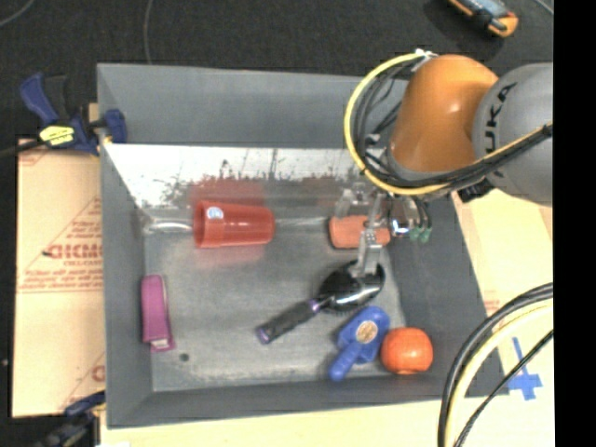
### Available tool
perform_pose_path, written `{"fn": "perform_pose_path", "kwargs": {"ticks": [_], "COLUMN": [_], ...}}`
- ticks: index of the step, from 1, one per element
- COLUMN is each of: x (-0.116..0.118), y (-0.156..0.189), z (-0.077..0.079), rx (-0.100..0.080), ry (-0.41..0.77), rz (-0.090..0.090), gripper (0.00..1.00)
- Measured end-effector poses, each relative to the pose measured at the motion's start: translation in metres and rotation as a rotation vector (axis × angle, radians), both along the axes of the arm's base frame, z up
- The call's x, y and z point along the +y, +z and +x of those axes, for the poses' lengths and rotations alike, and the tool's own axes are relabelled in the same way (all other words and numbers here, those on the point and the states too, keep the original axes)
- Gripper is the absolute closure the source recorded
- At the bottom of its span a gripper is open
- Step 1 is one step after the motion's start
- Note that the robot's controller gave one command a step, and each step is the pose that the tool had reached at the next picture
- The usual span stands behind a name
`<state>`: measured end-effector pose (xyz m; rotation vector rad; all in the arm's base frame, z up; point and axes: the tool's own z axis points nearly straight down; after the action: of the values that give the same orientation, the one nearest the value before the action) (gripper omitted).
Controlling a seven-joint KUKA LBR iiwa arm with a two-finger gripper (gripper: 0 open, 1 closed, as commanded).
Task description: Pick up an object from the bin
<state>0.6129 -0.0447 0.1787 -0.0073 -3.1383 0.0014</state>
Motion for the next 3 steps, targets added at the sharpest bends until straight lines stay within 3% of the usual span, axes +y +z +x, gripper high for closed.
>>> {"fn": "perform_pose_path", "kwargs": {"ticks": [1, 2, 3], "x": [0.0, 0.007, 0.011], "y": [0.004, -0.03, -0.043], "z": [0.002, -0.031, -0.045], "rx": [-0.008, -0.004, -0.01], "ry": [0.001, 0.513, 0.456], "rz": [-0.001, 0.0, -0.001], "gripper": [0.0, 0.0, 0.0]}}
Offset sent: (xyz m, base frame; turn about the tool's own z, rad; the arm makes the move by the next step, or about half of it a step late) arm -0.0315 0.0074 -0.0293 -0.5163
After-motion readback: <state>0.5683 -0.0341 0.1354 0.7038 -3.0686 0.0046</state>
